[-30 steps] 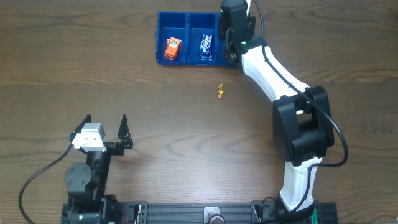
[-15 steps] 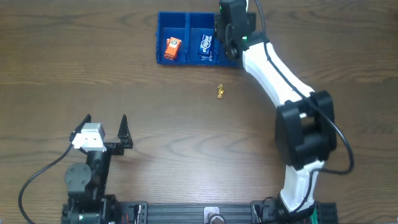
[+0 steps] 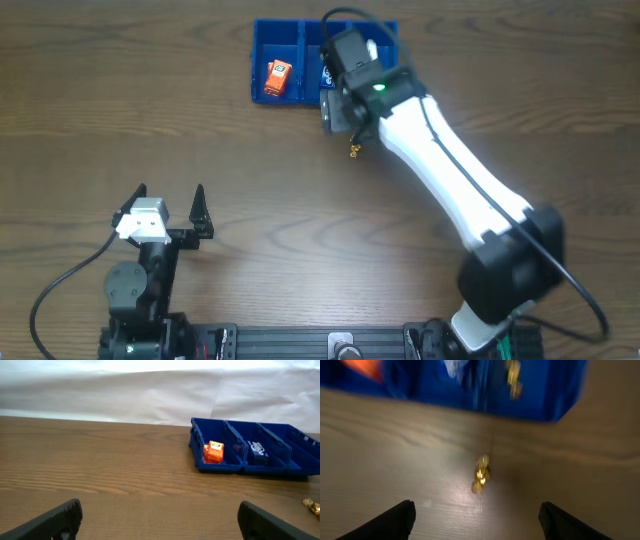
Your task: Sort Candies Into Trays
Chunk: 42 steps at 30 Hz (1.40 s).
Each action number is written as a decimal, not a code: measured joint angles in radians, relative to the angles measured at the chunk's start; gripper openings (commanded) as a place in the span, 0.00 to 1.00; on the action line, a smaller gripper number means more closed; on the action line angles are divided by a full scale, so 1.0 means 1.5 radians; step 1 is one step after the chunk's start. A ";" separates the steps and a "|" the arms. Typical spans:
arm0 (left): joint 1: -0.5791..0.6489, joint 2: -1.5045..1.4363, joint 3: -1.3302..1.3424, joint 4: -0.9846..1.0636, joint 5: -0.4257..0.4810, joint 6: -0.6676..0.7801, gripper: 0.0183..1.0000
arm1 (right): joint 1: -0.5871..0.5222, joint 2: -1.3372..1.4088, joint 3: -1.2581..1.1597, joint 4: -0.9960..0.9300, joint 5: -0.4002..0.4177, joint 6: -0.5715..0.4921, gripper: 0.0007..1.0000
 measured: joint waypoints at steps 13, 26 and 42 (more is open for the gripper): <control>0.000 0.000 0.000 0.000 0.000 0.000 1.00 | -0.027 0.137 -0.012 -0.021 -0.081 0.025 0.76; 0.000 0.000 0.000 0.000 0.000 0.000 1.00 | -0.027 0.143 -0.012 -0.068 -0.117 0.069 0.71; 0.000 0.000 0.000 0.000 0.000 0.000 1.00 | -0.027 0.131 -0.012 -0.069 -0.115 0.171 0.71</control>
